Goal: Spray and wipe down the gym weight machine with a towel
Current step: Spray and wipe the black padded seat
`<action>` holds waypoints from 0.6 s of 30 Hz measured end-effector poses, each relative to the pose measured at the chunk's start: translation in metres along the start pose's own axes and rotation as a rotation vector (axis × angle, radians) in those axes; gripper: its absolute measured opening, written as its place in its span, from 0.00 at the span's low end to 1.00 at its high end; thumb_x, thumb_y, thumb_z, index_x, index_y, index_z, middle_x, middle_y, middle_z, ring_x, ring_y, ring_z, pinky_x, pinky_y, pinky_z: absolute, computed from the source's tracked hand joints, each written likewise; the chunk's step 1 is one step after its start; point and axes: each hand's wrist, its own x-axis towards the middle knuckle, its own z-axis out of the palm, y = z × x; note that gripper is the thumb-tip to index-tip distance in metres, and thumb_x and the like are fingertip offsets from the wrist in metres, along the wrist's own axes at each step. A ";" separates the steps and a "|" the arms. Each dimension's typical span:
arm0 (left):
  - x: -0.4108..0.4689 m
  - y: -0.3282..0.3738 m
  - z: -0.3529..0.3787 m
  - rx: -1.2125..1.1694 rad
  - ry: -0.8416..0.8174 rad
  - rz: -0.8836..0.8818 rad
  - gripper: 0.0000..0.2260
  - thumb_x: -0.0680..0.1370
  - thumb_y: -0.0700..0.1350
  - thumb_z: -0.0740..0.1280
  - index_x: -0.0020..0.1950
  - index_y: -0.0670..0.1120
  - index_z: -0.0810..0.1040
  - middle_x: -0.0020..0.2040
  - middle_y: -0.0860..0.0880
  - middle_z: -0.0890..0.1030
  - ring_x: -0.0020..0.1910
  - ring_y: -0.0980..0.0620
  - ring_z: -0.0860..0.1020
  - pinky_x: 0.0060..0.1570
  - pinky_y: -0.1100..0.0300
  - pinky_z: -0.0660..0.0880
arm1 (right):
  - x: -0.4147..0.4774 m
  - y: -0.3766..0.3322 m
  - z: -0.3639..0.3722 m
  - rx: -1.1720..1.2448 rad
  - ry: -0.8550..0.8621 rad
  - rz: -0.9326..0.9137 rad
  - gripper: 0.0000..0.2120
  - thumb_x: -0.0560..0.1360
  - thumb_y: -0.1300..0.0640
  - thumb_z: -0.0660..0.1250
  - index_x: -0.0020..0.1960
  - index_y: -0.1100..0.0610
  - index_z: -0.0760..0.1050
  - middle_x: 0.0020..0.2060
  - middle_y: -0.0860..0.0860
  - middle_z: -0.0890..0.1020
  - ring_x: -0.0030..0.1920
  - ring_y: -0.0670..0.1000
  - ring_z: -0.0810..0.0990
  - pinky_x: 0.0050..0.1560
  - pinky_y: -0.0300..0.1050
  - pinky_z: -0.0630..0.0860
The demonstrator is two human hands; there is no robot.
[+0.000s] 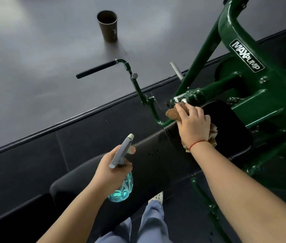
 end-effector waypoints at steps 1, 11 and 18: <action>-0.002 -0.003 -0.003 0.001 0.004 -0.007 0.19 0.76 0.29 0.67 0.53 0.54 0.81 0.30 0.52 0.73 0.27 0.52 0.69 0.25 0.63 0.68 | 0.001 -0.009 0.007 -0.004 0.005 -0.055 0.25 0.74 0.53 0.73 0.71 0.48 0.74 0.62 0.55 0.80 0.60 0.60 0.76 0.49 0.56 0.73; -0.016 -0.022 -0.012 0.015 0.023 -0.023 0.19 0.76 0.29 0.68 0.54 0.53 0.81 0.31 0.52 0.73 0.27 0.55 0.71 0.27 0.63 0.70 | -0.036 -0.069 0.029 0.005 -0.221 -0.425 0.25 0.74 0.55 0.68 0.70 0.44 0.72 0.61 0.49 0.79 0.60 0.57 0.74 0.53 0.54 0.69; -0.018 -0.023 -0.012 -0.017 0.017 -0.019 0.19 0.75 0.30 0.68 0.53 0.54 0.81 0.34 0.45 0.77 0.27 0.54 0.73 0.26 0.64 0.72 | -0.082 -0.031 0.005 0.124 -0.602 -0.870 0.25 0.70 0.58 0.73 0.63 0.39 0.78 0.63 0.41 0.79 0.63 0.52 0.74 0.54 0.52 0.69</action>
